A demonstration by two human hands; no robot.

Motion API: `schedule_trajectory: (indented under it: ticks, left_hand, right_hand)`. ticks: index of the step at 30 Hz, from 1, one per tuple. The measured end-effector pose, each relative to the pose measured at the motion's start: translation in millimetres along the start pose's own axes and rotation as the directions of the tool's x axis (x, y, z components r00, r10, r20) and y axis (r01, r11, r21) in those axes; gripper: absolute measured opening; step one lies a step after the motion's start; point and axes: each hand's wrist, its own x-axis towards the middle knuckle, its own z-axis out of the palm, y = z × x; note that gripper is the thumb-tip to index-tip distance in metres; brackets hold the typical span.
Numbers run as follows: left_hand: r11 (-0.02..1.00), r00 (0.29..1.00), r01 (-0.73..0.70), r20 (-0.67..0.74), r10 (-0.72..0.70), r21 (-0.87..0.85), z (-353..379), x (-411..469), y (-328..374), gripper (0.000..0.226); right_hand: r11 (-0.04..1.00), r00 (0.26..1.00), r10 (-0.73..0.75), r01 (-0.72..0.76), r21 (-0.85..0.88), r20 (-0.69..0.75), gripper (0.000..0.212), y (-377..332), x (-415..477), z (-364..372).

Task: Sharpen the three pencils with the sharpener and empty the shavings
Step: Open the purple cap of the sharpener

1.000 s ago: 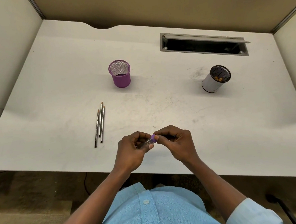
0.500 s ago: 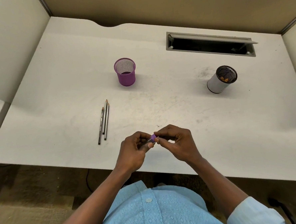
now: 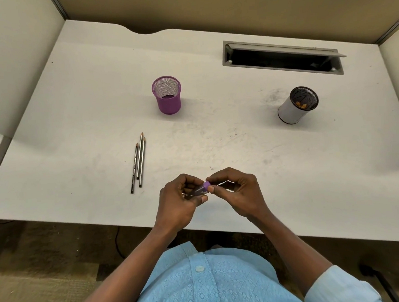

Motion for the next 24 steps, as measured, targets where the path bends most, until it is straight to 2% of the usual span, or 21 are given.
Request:
schedule_trajectory:
  ticks: [7,11,24]
  left_hand:
    - [1.0,1.0,-0.005,-0.011,0.005,0.012,0.7,-3.0,0.1,0.033]
    - [1.0,1.0,-0.003,-0.017,0.003,0.005,1.3,-3.9,-1.9,0.035]
    - [0.997,1.0,0.007,-0.013,-0.008,-0.073,-8.6,-6.7,-8.2,0.036]
  right_hand:
    - [1.0,1.0,-0.012,0.012,0.003,-0.019,0.017,0.5,-1.0,1.1]
    - [0.998,1.0,0.003,-0.003,0.063,0.0,0.017,2.5,-0.3,2.0]
    - [0.899,0.937,0.348,-0.327,0.292,-0.024,0.019,-1.2,6.2,12.8]
